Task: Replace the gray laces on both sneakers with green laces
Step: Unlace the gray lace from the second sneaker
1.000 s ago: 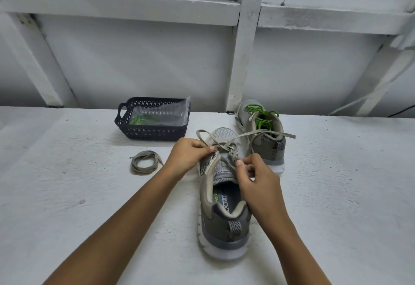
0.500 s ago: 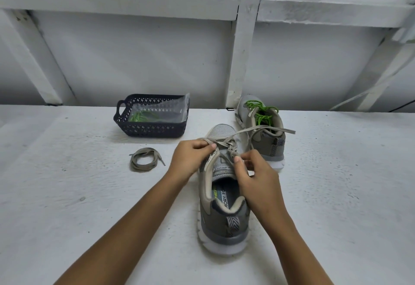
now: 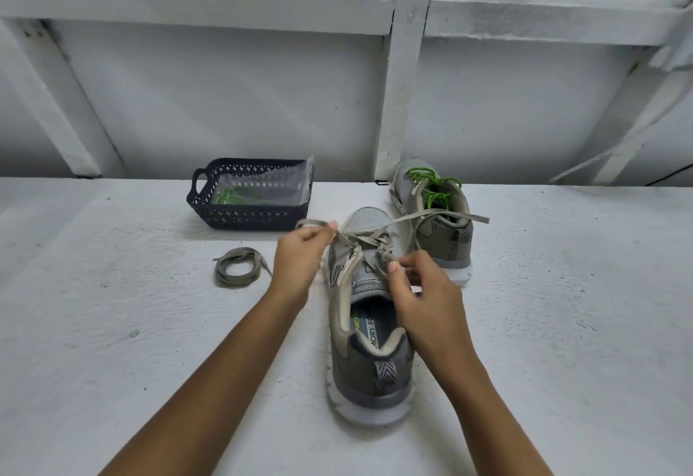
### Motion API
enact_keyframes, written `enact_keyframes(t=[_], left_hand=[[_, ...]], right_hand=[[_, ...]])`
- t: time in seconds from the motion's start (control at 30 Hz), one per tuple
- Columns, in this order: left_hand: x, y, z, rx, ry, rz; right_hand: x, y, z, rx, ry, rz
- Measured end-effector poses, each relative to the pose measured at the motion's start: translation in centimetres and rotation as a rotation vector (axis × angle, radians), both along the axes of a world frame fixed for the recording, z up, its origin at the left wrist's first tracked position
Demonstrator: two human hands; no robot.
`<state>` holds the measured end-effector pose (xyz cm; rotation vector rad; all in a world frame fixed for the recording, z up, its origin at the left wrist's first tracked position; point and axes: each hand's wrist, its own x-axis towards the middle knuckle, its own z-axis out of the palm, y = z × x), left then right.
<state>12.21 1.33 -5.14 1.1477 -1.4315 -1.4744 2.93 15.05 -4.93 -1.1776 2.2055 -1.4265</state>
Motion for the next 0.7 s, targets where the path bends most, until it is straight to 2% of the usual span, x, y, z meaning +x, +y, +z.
enact_keyframes(t=[0.07, 0.23, 0.4, 0.47, 0.63, 0.7], left_hand=[[-0.5, 0.7, -0.5, -0.043, -0.056, -0.11], [-0.8, 0.2, -0.5, -0.218, -0.161, -0.063], [1.0, -2.3, 1.5, -0.111, 0.008, 0.22], [1.6, -2.6, 1.9, -0.093, 0.027, 0.252], [1.1, -0.9, 0.6, -0.045, -0.178, -0.122], [0.4, -0.1, 0.1, -0.065, -0.195, -0.205]], right_hand=[[0.0, 0.0, 0.0, 0.001, 0.002, 0.001], [-0.2, 0.0, 0.1, 0.0, -0.005, 0.011], [-0.2, 0.1, 0.1, 0.006, -0.004, 0.014], [-0.2, 0.0, 0.0, 0.008, 0.001, 0.014], [-0.2, -0.1, 0.0, 0.009, 0.005, 0.013], [-0.2, -0.1, 0.1, 0.009, 0.006, 0.015]])
